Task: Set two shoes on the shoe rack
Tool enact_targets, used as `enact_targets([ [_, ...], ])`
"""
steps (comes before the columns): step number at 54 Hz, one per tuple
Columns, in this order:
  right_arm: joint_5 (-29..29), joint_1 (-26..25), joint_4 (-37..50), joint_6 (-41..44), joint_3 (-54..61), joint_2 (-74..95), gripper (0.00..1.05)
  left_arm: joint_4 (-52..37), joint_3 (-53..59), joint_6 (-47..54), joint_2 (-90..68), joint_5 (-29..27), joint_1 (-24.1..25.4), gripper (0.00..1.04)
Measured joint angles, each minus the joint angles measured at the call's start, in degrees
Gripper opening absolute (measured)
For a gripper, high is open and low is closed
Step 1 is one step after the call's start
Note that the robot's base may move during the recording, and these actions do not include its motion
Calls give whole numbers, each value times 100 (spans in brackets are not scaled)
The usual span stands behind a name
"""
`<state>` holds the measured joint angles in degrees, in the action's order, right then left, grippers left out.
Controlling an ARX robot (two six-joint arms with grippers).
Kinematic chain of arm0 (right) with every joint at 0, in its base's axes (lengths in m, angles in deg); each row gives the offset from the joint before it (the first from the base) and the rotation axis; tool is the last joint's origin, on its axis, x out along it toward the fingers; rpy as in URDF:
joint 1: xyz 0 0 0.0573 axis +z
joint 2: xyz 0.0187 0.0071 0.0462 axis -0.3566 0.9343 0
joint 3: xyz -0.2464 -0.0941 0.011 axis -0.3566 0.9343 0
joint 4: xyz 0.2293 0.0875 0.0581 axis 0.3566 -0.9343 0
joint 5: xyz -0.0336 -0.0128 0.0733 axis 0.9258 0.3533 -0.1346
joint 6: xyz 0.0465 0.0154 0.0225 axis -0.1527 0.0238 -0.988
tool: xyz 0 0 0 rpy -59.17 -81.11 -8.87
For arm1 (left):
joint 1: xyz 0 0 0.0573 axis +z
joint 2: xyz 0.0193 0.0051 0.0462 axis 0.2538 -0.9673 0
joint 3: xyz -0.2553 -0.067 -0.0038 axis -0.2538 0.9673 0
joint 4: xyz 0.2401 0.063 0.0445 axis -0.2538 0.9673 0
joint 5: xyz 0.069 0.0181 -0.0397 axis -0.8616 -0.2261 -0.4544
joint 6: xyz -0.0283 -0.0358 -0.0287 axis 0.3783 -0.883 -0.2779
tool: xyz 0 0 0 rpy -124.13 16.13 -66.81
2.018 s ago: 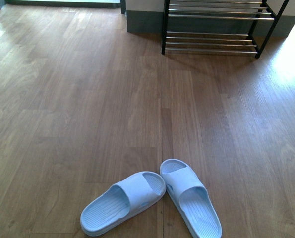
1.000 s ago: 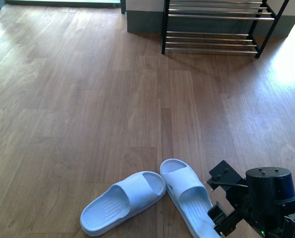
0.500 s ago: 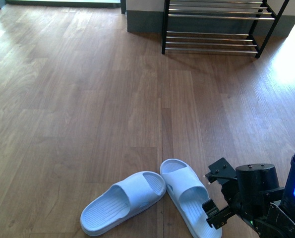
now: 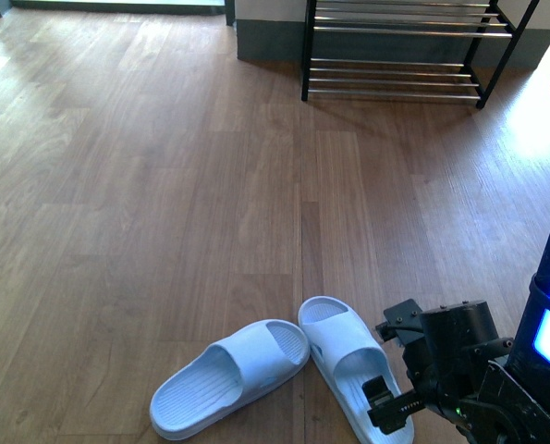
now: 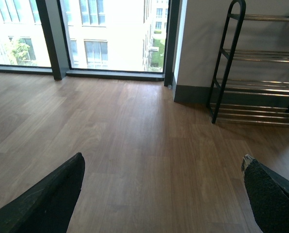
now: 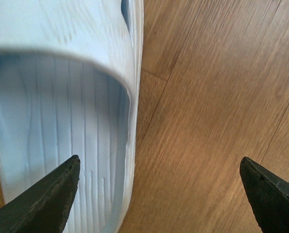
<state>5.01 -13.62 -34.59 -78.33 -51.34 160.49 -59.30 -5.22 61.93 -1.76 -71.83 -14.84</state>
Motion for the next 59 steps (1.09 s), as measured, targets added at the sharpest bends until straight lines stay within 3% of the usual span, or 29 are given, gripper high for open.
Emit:
enact_targets([
  [51, -398, 223, 341, -415, -1058, 586, 95, 0, 0, 0, 0, 0, 0, 95],
  [59, -326, 247, 756, -452, -916, 625, 67, 0, 0, 0, 0, 0, 0, 95],
])
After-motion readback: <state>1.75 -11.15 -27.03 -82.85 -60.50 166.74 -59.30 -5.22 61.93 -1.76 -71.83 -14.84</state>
